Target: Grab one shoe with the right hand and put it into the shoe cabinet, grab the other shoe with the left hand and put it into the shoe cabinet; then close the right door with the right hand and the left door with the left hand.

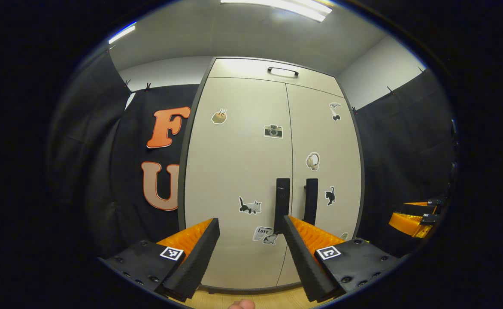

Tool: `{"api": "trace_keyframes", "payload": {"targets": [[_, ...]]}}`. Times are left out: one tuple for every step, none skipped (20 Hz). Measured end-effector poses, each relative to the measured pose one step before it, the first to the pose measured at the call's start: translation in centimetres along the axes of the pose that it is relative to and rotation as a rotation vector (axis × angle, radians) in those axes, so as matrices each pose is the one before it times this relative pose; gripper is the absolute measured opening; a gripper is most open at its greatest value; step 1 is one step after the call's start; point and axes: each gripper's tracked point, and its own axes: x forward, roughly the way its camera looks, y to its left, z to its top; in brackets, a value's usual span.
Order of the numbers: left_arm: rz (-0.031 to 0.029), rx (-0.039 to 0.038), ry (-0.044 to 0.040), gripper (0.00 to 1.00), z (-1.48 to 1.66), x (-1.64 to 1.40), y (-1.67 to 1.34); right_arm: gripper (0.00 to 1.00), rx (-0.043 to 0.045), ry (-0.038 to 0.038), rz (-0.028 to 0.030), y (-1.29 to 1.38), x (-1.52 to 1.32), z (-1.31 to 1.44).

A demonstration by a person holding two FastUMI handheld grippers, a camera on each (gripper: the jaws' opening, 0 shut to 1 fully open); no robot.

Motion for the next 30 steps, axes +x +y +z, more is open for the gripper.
{"api": "trace_keyframes", "payload": {"targets": [[-0.00228,-0.0032,0.00009,0.97,0.057,-0.122,-0.049,0.92,0.00005,-0.00165,-0.00156,0.04,-0.056,0.124],[-0.00002,-0.00282,0.00126,0.94,0.055,0.062,0.094,0.92,0.00289,-0.00222,0.00365,0.186,-0.033,0.128],[0.00197,-0.00084,-0.00005,0.96,0.034,0.022,0.088,0.92,0.00403,-0.00184,0.00437,0.205,-0.037,0.15],[0.00177,-0.00024,-0.00046,0.96,0.068,-0.142,0.156,0.92,0.00236,-0.00016,0.00288,0.077,0.014,0.061],[0.00044,-0.00081,-0.00202,0.94,0.054,-0.06,0.002,0.92,-0.00035,0.00055,-0.00109,-0.041,0.038,0.019],[0.00044,-0.0001,-0.00381,0.96,0.109,0.103,0.0,0.92,-0.0018,-0.00231,-0.00113,-0.083,0.0,0.178],[0.00025,0.00127,-0.00551,0.97,0.085,-0.014,0.034,0.92,-0.00265,-0.0026,-0.00424,-0.164,0.15,0.044],[0.00049,-0.00054,-0.00103,0.96,-0.016,0.002,0.01,0.92,-0.00205,0.00137,-0.00382,-0.092,0.035,-0.005],[-0.00372,-0.00344,0.00274,0.96,-0.09,0.054,-0.172,0.92,0.00086,0.00285,0.00243,0.022,0.0,0.005],[-0.00202,-0.00437,0.00305,0.96,-0.02,-0.081,-0.045,0.92,0.00157,0.00052,0.00292,0.015,0.075,0.06],[-0.00054,-0.0025,-0.00245,0.96,0.133,0.079,0.003,0.92,-0.00199,-0.00223,-0.00034,-0.08,0.005,0.04],[0.00079,-0.00205,-0.00301,0.96,-0.055,0.294,-0.109,0.92,-0.0061,-0.00117,-0.00315,-0.154,-0.055,0.018],[-0.00066,-0.003,0.0013,0.97,-0.077,0.027,-0.066,0.92,-0.00449,-0.00045,-0.00519,-0.225,0.079,-0.019],[-0.00254,-0.00078,0.00374,0.94,-0.202,0.096,-0.079,0.92,0.00069,0.00231,-0.00062,-0.062,0.054,-0.106],[-0.00046,0.00059,0.00508,0.94,-0.234,0.026,-0.008,0.92,0.00614,0.00208,0.00163,0.013,0.013,-0.078],[-0.00093,0.00201,0.00363,0.97,-0.186,0.074,0.003,0.92,0.00436,-0.00153,0.00112,-0.029,0.021,-0.002],[0.00092,0.00315,0.00222,0.97,-0.117,-0.047,0.013,0.92,-0.00091,-0.00286,-0.00377,-0.051,0.055,0.05],[0.00033,0.00118,0.0022,0.96,-0.168,0.093,0.009,0.92,-0.00286,0.00039,-0.00212,-0.07,0.067,-0.091],[0.00043,-0.00231,0.00251,0.96,-0.096,0.081,-0.022,0.92,-0.00113,-0.00121,0.00215,0.032,0.107,0.006],[-0.00196,-0.00352,0.0016,0.96,-0.107,-0.009,-0.054,0.92,0.00144,0.00081,0.0023,0.077,0.066,-0.024],[0.00081,-0.00157,0.00283,0.96,-0.244,0.035,-0.047,0.92,0.00075,0.00178,0.00214,0.022,0.067,-0.062],[0.00233,0.00207,0.00304,0.94,-0.167,-0.064,0.137,0.92,-0.00066,0.00055,-0.00187,-0.041,0.089,-0.057],[0.00345,0.00345,0.00228,0.96,-0.114,0.001,0.128,0.92,-0.00134,-0.00049,-0.00176,-0.075,-0.028,-0.02],[0.00222,0.00153,0.00101,0.96,0.004,-0.001,0.026,0.92,0.00152,-0.00081,-0.00115,-0.011,0.049,0.03],[0.00044,-0.00374,-0.00188,0.96,0.066,0.031,0.135,0.92,0.00366,0.00147,0.0011,0.041,0.104,-0.009],[0.00057,-0.00582,-0.0015,0.96,-0.07,0.04,0.097,0.92,0.0024,-0.00029,0.00067,0.054,0.082,-0.023],[0.0026,-0.00318,0.00024,0.96,0.043,-0.029,0.153,0.92,-0.00024,0.00076,-0.00065,0.045,0.034,-0.035],[0.00227,-0.00166,-0.00013,0.96,0.026,-0.01,0.115,0.92,-0.00138,0.00019,0.0008,0.036,-0.005,-0.005],[0.00093,-0.00029,0.00052,0.96,-0.023,-0.048,0.133,0.92,-0.00132,-0.00209,0.00001,0.039,-0.032,-0.031],[0.00048,-0.00016,0.00127,0.96,-0.051,0.08,0.025,0.92,-0.00183,-0.00128,0.00165,0.144,0.026,0.108]]}}
